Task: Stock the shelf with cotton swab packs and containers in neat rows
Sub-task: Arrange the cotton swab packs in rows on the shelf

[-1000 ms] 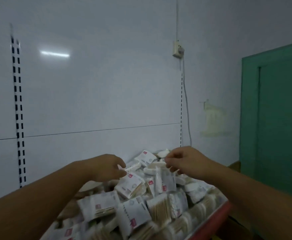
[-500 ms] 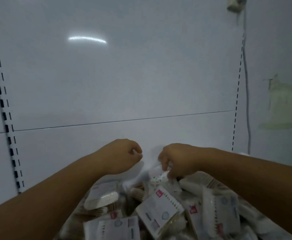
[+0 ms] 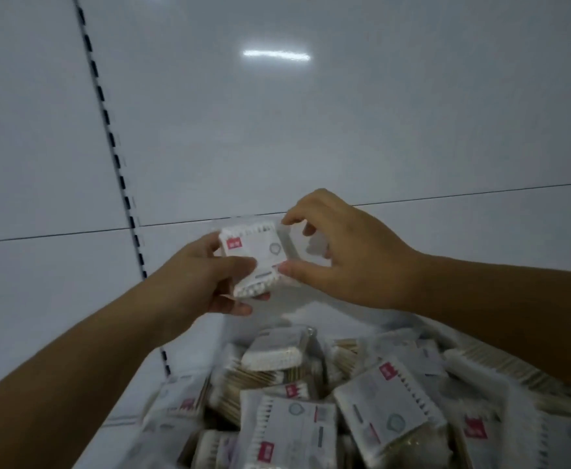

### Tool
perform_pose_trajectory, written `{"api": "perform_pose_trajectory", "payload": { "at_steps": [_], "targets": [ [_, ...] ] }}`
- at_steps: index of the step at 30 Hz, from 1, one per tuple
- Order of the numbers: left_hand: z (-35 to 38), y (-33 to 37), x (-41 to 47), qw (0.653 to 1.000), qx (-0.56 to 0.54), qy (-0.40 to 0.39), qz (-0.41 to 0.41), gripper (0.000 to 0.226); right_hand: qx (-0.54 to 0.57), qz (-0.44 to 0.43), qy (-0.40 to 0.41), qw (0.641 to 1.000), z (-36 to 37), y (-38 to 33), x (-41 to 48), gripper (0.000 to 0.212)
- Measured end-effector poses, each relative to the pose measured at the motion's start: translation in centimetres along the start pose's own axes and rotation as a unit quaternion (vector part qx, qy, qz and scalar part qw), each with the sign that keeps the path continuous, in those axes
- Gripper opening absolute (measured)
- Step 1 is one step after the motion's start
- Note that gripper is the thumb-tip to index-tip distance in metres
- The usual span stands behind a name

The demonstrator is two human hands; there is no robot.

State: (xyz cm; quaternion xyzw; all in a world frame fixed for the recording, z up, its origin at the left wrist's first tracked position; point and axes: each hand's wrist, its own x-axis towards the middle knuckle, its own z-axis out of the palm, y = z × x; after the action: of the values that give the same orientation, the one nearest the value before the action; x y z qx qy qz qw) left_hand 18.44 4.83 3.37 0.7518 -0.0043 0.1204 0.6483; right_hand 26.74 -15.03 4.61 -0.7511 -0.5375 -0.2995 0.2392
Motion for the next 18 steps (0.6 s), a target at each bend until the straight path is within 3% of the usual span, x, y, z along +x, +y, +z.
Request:
{"api": "perform_pose_trajectory", "payload": {
  "at_steps": [2, 4, 6, 9, 12, 16, 18],
  "targets": [
    [-1.9, -0.4, -1.3, 0.998, 0.029, 0.043, -0.027, 0.031, -0.023, 0.044, -0.137, 0.989, 1.9, 0.3, 0.4, 0.065],
    [-3.1, -0.8, -2.7, 0.996, 0.029, 0.069, -0.056, 0.028, -0.101, 0.018, -0.347, 0.932, 4.0, 0.1, 0.3, 0.067],
    [-3.6, -1.3, -3.7, 0.993, 0.035, 0.077, -0.077, 0.026, -0.159, -0.041, -0.424, 0.891, 5.3, -0.4, -0.1, 0.052],
    [-3.5, -1.7, -4.5, 0.991, 0.046, 0.091, -0.087, 0.022, -0.131, -0.086, -0.357, 0.921, 4.2, -0.6, 0.2, 0.029],
    [-3.2, -1.0, -4.1, 0.989, 0.013, 0.125, -0.074, 0.023, -0.075, -0.109, -0.206, 0.970, 0.0, -0.7, 0.5, 0.024],
    [0.7, 1.7, -2.1, 0.981, -0.191, -0.013, -0.013, 0.051, -0.021, -0.144, -0.012, 0.989, -4.6, -0.1, -0.2, 0.027],
    [3.4, 2.5, -0.2, 0.975, -0.220, -0.003, 0.030, 0.060, -0.020, -0.142, 0.035, 0.989, -5.9, 0.9, -0.9, 0.024]
  ]
}}
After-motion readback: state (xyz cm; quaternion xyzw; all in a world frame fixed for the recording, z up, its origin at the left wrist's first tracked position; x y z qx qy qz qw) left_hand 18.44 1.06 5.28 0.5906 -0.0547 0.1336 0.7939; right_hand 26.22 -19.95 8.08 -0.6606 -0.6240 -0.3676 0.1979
